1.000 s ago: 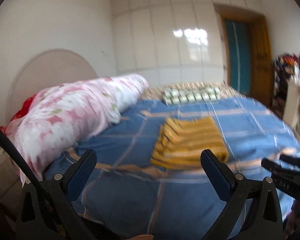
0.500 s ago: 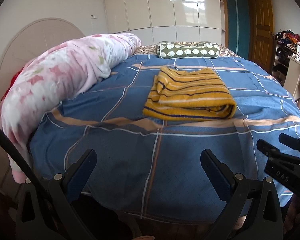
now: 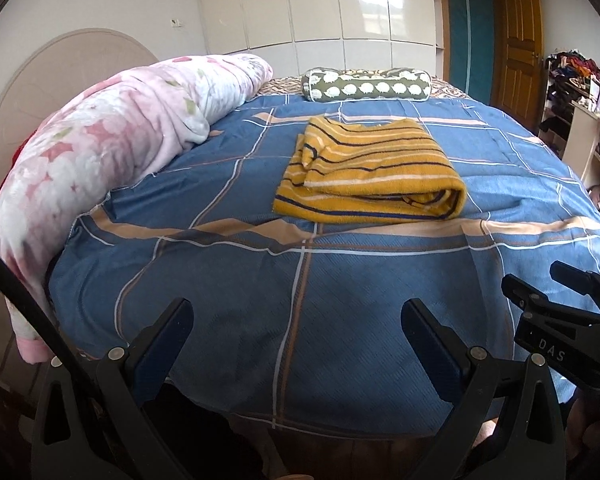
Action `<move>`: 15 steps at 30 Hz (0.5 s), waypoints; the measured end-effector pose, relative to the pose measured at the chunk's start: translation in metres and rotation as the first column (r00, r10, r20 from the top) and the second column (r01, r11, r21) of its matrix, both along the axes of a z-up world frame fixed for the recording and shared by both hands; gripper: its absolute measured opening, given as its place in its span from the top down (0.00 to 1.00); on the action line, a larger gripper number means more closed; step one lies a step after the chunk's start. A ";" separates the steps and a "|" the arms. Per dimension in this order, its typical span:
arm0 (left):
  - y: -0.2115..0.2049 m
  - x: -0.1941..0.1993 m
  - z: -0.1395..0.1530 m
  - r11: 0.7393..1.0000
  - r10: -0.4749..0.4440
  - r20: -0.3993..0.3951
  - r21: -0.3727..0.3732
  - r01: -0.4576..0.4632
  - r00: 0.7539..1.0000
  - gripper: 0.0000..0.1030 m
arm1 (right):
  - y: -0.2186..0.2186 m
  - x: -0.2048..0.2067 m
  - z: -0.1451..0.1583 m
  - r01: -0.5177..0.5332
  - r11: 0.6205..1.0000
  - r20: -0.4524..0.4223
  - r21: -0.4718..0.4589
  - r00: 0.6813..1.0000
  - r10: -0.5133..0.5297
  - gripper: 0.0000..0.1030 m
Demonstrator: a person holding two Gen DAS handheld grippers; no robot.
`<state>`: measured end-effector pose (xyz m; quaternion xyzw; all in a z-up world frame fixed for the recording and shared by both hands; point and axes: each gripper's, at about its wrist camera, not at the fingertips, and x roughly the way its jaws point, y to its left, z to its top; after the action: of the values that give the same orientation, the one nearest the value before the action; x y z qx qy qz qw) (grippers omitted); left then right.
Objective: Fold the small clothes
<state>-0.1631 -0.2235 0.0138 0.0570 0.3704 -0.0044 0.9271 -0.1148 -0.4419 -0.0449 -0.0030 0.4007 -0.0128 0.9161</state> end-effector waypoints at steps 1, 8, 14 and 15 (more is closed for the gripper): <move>0.000 0.000 -0.001 1.000 -0.002 -0.004 -0.001 0.002 1.000 0.00 | -0.001 0.001 0.000 0.001 1.000 -0.001 0.001 1.000 -0.001 0.27; 0.000 0.003 -0.006 1.000 -0.010 -0.028 -0.011 0.010 1.000 0.00 | 0.003 0.002 -0.004 -0.004 1.000 -0.005 -0.012 1.000 0.004 0.27; 0.001 0.008 -0.019 0.999 -0.030 -0.075 -0.034 0.027 0.997 0.00 | -0.002 0.008 0.014 -0.035 0.998 0.074 0.051 0.997 0.032 0.27; 0.001 0.009 -0.022 0.999 -0.033 -0.081 -0.038 0.030 0.996 0.00 | 0.000 0.016 0.017 -0.050 0.998 0.083 0.048 0.996 0.046 0.27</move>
<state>-0.1544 -0.2226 -0.0079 0.0458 0.4070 -0.0282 0.9118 -0.0992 -0.4423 -0.0282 0.0106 0.3631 0.0192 0.9315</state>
